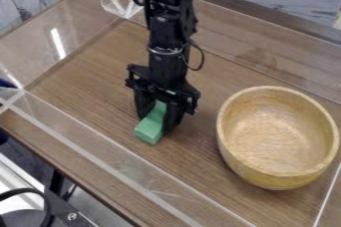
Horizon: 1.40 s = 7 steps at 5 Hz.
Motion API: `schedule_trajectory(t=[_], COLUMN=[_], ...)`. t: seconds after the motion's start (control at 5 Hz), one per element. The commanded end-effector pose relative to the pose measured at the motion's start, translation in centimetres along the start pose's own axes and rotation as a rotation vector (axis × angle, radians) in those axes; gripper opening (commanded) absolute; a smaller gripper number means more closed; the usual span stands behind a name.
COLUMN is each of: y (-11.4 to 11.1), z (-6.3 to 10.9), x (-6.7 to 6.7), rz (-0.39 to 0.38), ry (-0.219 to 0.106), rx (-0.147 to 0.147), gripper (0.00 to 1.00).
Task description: Put the green block in the brown bowl
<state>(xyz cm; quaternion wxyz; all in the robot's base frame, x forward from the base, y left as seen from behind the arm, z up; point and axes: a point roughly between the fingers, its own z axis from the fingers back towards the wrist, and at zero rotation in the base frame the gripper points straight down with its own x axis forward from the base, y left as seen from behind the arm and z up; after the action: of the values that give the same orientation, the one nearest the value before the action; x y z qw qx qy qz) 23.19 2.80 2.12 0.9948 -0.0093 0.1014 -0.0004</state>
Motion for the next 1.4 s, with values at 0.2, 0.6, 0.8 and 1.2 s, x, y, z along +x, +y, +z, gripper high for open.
schedule_trajectory(t=[0.2, 0.6, 0.8, 1.2], y=[-0.3, -0.6, -1.1, -6.4], z=[1.5, 3.0, 5.7, 9.2], x=[0.6, 0.4, 0.4, 1.2], rz=[-0.019, -0.018, -0.015, -0.069], ry=[-0.049, -0.067, -0.108, -0.136], rx=[-0.002, -0.011, -0.017, -0.038], gripper=[0.0, 0.0, 0.0, 0.0])
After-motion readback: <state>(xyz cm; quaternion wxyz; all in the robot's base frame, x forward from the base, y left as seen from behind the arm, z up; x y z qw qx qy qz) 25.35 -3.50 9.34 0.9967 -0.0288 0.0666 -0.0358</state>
